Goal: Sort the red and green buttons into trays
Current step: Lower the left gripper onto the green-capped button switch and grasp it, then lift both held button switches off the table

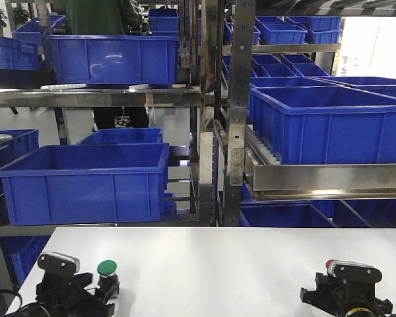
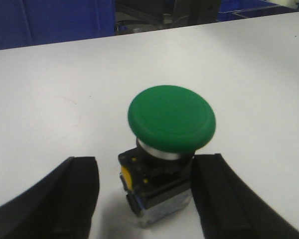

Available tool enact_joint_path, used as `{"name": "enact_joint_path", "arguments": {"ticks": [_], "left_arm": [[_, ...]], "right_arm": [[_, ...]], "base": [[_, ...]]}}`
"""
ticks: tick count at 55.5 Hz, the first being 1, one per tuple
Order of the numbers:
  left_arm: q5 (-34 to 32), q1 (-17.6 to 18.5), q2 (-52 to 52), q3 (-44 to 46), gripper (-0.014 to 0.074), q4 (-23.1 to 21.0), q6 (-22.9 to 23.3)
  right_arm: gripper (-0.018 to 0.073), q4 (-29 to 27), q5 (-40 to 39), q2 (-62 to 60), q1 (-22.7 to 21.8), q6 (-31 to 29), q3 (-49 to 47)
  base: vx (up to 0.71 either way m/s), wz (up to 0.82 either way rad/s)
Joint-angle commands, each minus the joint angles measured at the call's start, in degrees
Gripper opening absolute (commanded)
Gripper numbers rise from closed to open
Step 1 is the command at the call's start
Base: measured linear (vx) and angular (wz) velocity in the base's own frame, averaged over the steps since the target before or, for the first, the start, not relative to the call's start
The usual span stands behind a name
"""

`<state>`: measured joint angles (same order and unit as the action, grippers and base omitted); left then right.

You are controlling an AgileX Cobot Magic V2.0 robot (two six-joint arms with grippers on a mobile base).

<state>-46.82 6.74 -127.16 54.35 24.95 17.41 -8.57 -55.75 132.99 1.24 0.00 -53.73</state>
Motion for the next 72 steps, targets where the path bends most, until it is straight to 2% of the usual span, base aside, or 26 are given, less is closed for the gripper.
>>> {"name": "enact_joint_path", "arguments": {"ticks": [1, 6, 13, 18, 22, 25, 32, 40, 45, 53, 57, 65, 72], "left_arm": [[-4.3, 0.2, 1.5, 3.7, 0.0514, 3.0, 3.7], [-4.2, 0.2, -0.1, 5.9, 0.0514, 4.9, 4.8], [-4.0, 0.2, -2.0, 8.5, 0.0510, 4.8, 4.8], [-3.6, 0.2, -2.9, 10.0, 0.0472, 4.9, 4.8], [-4.1, 0.2, -3.2, 10.3, 0.0393, 5.0, 4.8], [-4.4, 0.2, -3.2, 10.2, 0.0293, 5.2, 4.8], [-4.6, 0.2, -2.7, 10.2, -0.0003, 5.3, 4.8], [-3.9, 0.2, -0.2, 10.2, -0.0008, 5.3, 4.7], [-1.9, 0.2, 3.3, 10.2, -0.0007, 6.0, 4.7], [1.1, 0.2, 10.9, 9.9, -0.0004, 10.7, 4.8], [1.7, 0.2, 15.7, 9.1, -0.0003, 12.3, 5.1], [3.6, 0.1, 26.4, 4.2, -0.0003, 12.2, 6.8], [7.9, 0.1, 36.0, -2.4, -0.0003, 12.2, 6.8]], "right_arm": [[-0.0008, 0.3, -2.6, -3.4, -0.2, -0.6, -1.0], [-0.0008, 0.3, -2.8, -3.4, -0.2, -0.6, -1.0], [-0.0008, 0.3, -2.9, -3.4, -0.2, -1.1, -1.0], [-0.0008, 0.3, -2.8, -3.4, -0.2, -1.9, -1.0], [-0.0008, 0.3, -2.8, -3.4, -0.2, -1.9, -1.0], [-0.0008, 0.3, -2.8, -3.4, -0.2, -2.0, -1.0], [-0.0008, 0.5, -2.8, -3.4, -0.2, -2.1, -1.0], [-0.0008, 1.0, -0.2, -5.3, -0.2, -2.8, -1.0], [-0.0008, 3.4, 3.8, -8.4, -0.2, -4.5, -0.9], [-0.0008, 9.5, 10.3, -15.3, -0.1, -4.1, -0.9], [-0.0008, 14.4, 12.7, -19.9, 0.0, -1.5, -0.5], [-0.0008, 22.4, 12.7, -30.3, 0.5, 6.7, 3.6], [-0.0008, 25.3, 13.5, -41.1, 0.7, 11.1, 10.0]], "base": [[0.00, 0.00], [0.00, 0.00], [0.00, 0.00], [0.00, 0.00], [0.00, 0.00], [0.00, 0.00], [0.00, 0.00], [0.00, 0.00], [0.00, 0.00], [0.00, 0.00], [0.00, 0.00], [0.00, 0.00], [0.00, 0.00]]}}
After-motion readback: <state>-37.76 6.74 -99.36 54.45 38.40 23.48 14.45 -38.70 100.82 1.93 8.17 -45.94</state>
